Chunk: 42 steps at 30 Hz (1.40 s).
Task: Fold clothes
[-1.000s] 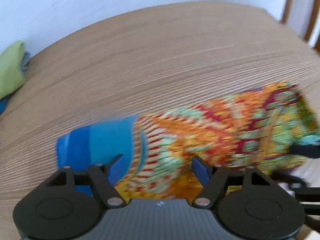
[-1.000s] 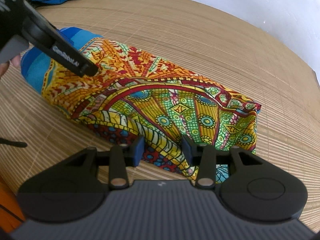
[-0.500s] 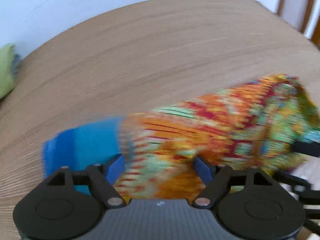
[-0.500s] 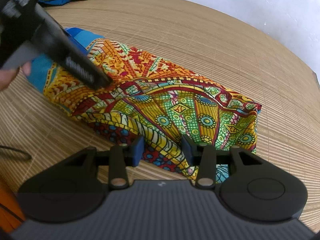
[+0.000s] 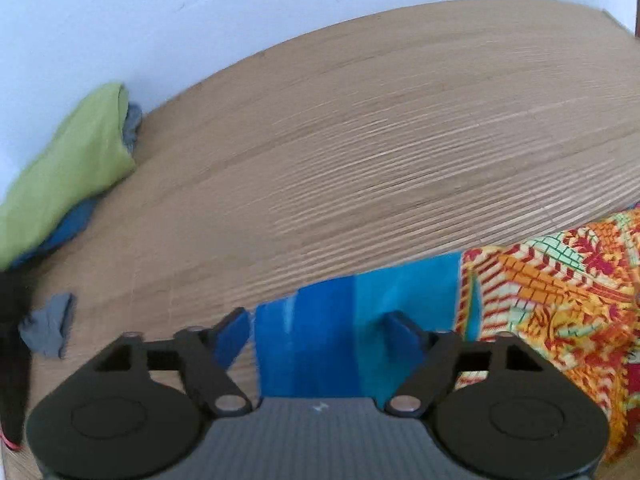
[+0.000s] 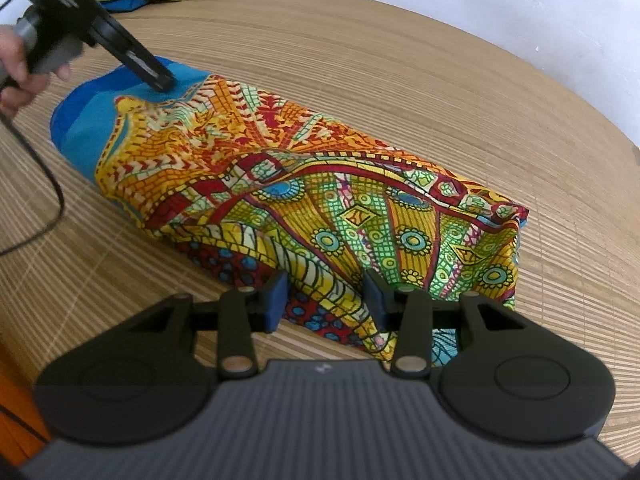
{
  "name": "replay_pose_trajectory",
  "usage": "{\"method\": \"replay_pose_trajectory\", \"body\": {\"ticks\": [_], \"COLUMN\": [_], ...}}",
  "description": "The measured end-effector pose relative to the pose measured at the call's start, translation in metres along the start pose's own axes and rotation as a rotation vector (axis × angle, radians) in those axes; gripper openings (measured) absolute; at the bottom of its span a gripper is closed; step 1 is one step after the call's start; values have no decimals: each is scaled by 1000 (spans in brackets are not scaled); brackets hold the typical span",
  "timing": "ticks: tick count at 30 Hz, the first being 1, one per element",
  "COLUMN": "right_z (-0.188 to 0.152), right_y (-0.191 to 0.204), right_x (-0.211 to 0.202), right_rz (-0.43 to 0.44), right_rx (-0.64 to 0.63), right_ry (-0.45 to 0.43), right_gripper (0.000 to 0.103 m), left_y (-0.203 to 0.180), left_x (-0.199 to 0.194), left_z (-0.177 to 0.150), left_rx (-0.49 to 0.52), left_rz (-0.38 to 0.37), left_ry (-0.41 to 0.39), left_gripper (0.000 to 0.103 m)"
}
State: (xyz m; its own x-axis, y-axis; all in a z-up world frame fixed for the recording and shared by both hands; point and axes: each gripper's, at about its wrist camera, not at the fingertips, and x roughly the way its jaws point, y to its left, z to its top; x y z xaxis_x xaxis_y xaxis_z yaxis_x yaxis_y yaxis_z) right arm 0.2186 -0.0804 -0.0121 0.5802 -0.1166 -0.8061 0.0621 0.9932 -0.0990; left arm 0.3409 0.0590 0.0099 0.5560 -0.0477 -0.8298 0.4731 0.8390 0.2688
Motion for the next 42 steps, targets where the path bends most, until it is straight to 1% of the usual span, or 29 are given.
{"method": "replay_pose_trajectory", "body": {"ticks": [2,4,6,7,8,11,13,14,17,19,21,22,23,24,25,27,29,31,33,34,37,38,41,42], "right_z": [-1,-2,-2,1,5,11,16,18,23,17,10,7,3,-1,-5,-14,-21,-25,-27,-28,-30,-30,-32,-33], "right_y": [-1,0,5,8,11,20,27,30,37,28,14,8,1,-4,-9,-20,-29,-32,-34,-35,-37,-38,-39,-40], "right_x": [-6,-15,-30,-36,-38,-30,-25,-22,-15,-22,-27,-28,-28,-27,-27,-26,-25,-22,-21,-21,-20,-20,-19,-19], "right_rz": [-1,0,29,57,80,86,90,92,93,60,27,7,-19,-47,-77,-133,-172,-198,-210,-212,-218,-220,-225,-225], "right_rx": [16,29,7,-6,-15,-35,-49,-55,-70,-43,0,22,46,70,92,135,169,168,166,164,160,159,155,155], "right_ry": [-17,-52,-130,-163,-178,-163,-152,-147,-133,-138,-125,-117,-103,-88,-70,-41,-19,6,17,19,24,26,31,33], "right_gripper": [44,45,45,45,45,44,44,44,44,44,44,44,44,44,44,44,44,44,44,44,44,44,44,44], "left_y": [17,31,43,48,52,51,45,45,43,43,43,45,47,49,51,55,59,65,65,68,84,90,111,116], "left_x": [-18,-41,-59,-63,-67,-59,-56,-54,-53,-47,-36,-30,-24,-20,-17,-18,-27,-40,-51,-53,-55,-49,-20,-20], "left_z": [-13,-35,-56,-62,-67,-78,-84,-87,-93,-95,-95,-94,-94,-94,-95,-92,-84,-71,-57,-52,-43,-44,-56,-58], "left_rx": [-37,-86,-147,-163,-175,-178,-171,-168,-167,-170,-185,-196,-208,-220,-233,-255,-266,-267,-233,-228,-231,-237,-260,-271], "left_rz": [-44,-83,-150,-176,-197,-207,-203,-204,-252,-280,-288,-296,-309,-333,-362,-383,-379,-371,-336,-320,-278,-241,-97,-105], "left_ry": [-14,-33,-46,-47,-47,-23,-27,-37,-113,-132,-126,-116,-107,-102,-99,-102,-120,-145,-176,-180,-172,-150,-56,-56], "left_gripper": [75,76,77,77,77,76,74,71,67,65,64,62,53,38,10,8,7,7,7,1,1,0,0,0]}}
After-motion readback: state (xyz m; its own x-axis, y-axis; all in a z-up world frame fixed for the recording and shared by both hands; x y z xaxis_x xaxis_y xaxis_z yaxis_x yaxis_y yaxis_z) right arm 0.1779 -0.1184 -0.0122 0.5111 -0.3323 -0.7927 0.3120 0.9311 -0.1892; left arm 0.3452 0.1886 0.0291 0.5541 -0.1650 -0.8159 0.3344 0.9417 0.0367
